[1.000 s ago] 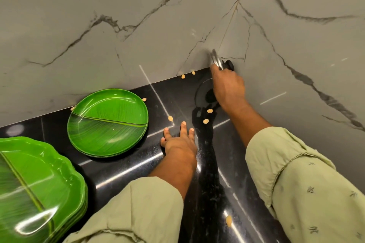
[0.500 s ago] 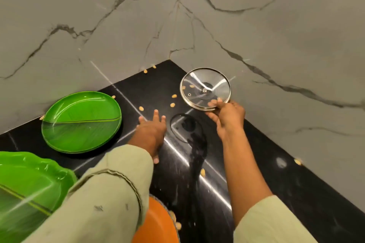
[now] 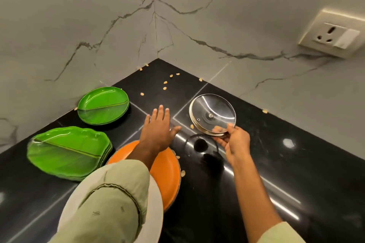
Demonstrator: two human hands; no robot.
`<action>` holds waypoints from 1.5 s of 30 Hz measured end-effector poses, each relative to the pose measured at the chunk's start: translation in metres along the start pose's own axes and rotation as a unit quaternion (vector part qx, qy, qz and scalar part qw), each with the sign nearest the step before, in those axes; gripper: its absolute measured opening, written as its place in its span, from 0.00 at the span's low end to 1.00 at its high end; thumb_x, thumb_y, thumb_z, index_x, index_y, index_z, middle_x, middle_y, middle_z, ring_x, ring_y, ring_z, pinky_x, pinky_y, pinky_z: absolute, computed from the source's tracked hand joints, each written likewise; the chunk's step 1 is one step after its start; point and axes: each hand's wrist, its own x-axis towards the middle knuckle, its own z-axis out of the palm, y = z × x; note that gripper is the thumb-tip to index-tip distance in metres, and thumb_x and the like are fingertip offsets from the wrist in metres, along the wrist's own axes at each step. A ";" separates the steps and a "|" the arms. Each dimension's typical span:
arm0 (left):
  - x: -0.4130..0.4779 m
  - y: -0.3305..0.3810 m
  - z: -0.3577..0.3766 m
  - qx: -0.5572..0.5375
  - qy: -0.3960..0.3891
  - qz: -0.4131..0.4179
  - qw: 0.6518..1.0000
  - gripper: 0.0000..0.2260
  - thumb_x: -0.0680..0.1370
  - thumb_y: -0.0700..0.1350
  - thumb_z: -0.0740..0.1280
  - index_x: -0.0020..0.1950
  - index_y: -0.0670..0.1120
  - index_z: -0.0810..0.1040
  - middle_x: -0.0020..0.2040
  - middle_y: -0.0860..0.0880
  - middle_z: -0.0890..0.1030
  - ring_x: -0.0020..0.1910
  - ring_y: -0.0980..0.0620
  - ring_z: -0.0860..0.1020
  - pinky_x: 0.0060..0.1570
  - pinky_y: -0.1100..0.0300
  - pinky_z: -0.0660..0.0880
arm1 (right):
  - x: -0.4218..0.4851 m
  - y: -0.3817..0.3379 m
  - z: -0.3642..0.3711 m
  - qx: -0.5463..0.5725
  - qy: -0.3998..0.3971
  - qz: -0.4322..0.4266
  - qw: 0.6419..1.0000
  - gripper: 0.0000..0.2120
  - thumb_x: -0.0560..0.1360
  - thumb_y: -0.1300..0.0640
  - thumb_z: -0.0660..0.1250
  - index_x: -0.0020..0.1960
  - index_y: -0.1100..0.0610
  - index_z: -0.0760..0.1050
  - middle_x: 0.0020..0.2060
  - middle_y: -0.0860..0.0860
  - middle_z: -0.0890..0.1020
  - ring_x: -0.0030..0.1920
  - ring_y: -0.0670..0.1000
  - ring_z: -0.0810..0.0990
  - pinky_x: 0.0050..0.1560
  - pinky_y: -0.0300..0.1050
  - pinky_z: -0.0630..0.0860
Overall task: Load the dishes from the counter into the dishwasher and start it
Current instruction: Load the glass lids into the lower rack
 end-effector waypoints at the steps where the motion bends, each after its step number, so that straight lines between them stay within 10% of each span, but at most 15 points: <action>1: -0.018 0.004 0.001 0.009 0.003 -0.001 1.000 0.36 0.82 0.65 0.49 0.82 0.44 0.45 0.82 0.43 0.45 0.80 0.44 0.46 0.78 0.47 0.47 | -0.010 -0.002 -0.010 0.001 0.000 -0.003 1.000 0.08 0.84 0.61 0.55 0.55 0.62 0.72 0.41 0.61 0.83 0.40 0.55 0.83 0.35 0.47 0.80; 26: -0.324 0.051 0.016 0.056 0.057 0.029 0.996 0.36 0.81 0.64 0.50 0.81 0.43 0.46 0.82 0.43 0.46 0.80 0.44 0.46 0.78 0.49 0.45 | -0.214 0.070 -0.190 -0.003 -0.009 -0.028 1.000 0.07 0.82 0.59 0.60 0.53 0.60 0.76 0.49 0.61 0.82 0.47 0.59 0.83 0.32 0.46 0.80; 45: -0.557 0.048 0.055 0.040 0.031 0.103 0.993 0.32 0.83 0.62 0.51 0.82 0.48 0.48 0.82 0.46 0.47 0.80 0.46 0.44 0.78 0.48 0.44 | -0.453 0.157 -0.323 -0.002 0.065 -0.062 0.996 0.05 0.83 0.61 0.59 0.51 0.60 0.73 0.36 0.56 0.82 0.35 0.51 0.82 0.33 0.45 0.80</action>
